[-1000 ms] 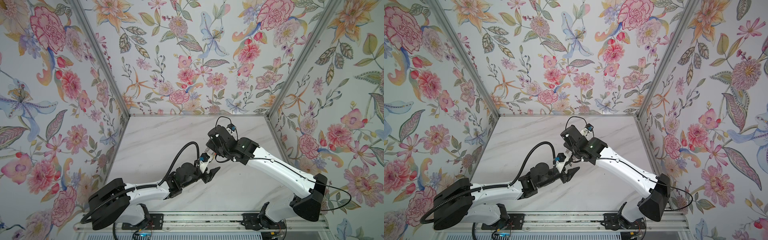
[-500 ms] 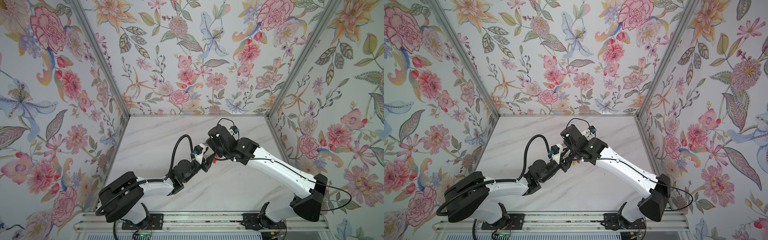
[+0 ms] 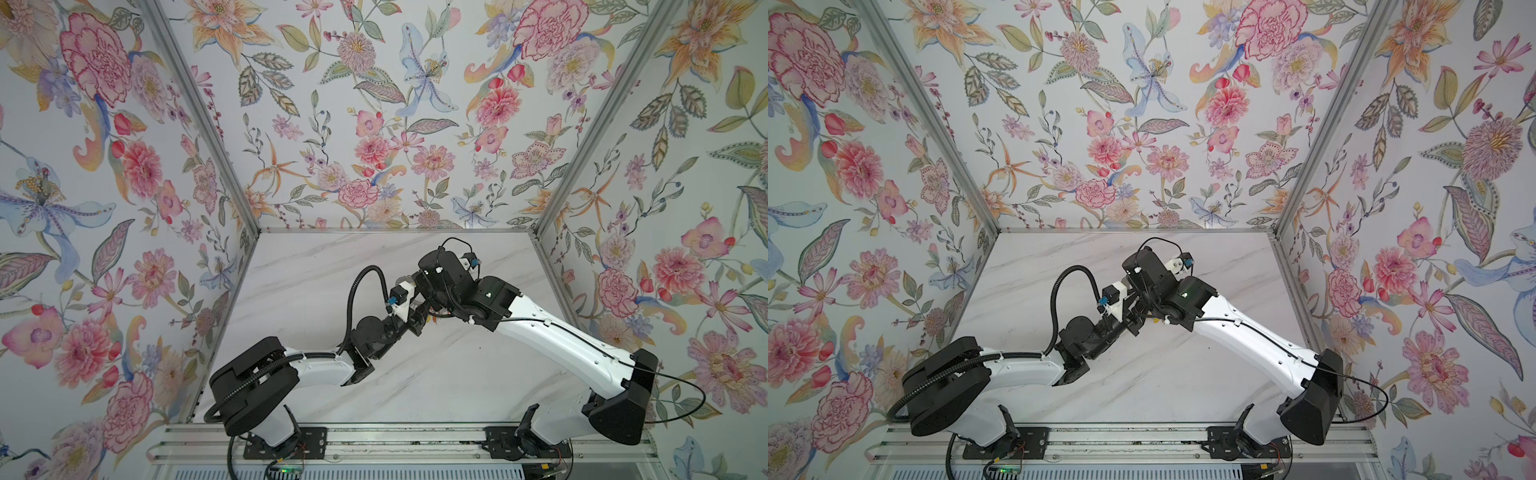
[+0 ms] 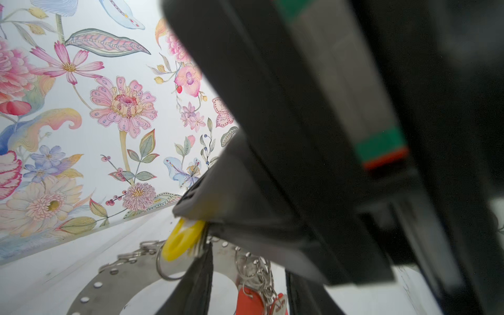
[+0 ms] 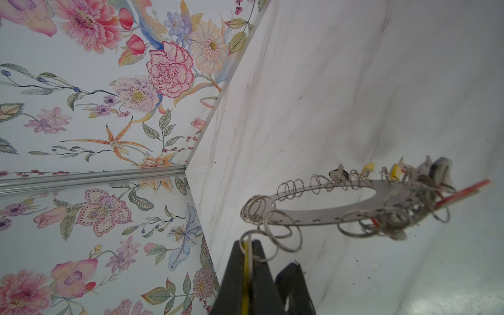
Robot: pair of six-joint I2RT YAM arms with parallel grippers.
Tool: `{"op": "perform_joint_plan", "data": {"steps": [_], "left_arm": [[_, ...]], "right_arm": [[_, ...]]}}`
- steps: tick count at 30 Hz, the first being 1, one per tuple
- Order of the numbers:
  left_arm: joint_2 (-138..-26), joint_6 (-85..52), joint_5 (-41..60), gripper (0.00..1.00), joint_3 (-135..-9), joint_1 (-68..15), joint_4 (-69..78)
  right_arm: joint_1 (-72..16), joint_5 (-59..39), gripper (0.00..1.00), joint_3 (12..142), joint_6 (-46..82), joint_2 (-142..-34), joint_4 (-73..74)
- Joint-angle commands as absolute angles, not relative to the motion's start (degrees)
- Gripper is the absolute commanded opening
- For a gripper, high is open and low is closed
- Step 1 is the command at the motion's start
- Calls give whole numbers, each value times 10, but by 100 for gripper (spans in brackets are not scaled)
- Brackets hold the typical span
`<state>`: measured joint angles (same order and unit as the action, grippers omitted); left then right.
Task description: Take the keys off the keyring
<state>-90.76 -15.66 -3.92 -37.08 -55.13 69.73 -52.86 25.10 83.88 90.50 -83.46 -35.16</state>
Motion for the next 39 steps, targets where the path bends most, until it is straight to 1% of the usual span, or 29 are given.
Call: {"op": "perform_joint_plan", "data": {"steps": [1,7,9,13,16,19,21,28,30,33,34,37,39], "left_arm": [[-927,-150,-56,42,-386,-536,728],[-936,-148,-76,39,-405,-530,719],[-939,-148,-74,39,-410,-528,719],[-947,-148,-60,36,-419,-523,720],[-952,-149,-54,29,-424,-520,720],[-954,-148,-48,27,-429,-516,713],[-953,-145,-43,23,-432,-515,709],[-952,-142,-22,19,-431,-508,689],[-954,-139,-14,15,-437,-505,673],[-954,-138,-6,14,-443,-500,654],[-954,-137,-5,12,-445,-499,649],[-951,-135,6,2,-448,-494,635],[-949,-127,14,0,-448,-493,630]], "right_arm": [[-532,265,0,833,915,-814,-323],[-534,263,0,817,931,-807,-310],[-534,264,0,810,936,-804,-305],[-535,261,0,808,940,-805,-296],[-536,261,0,808,944,-805,-294],[-537,260,0,806,947,-806,-289],[-538,258,0,806,950,-808,-288],[-541,263,0,807,951,-807,-280],[-543,263,0,807,953,-808,-277],[-545,265,0,808,953,-807,-276],[-545,266,0,807,953,-806,-275],[-544,272,0,808,953,-802,-276],[-543,275,0,810,951,-801,-275]]}}
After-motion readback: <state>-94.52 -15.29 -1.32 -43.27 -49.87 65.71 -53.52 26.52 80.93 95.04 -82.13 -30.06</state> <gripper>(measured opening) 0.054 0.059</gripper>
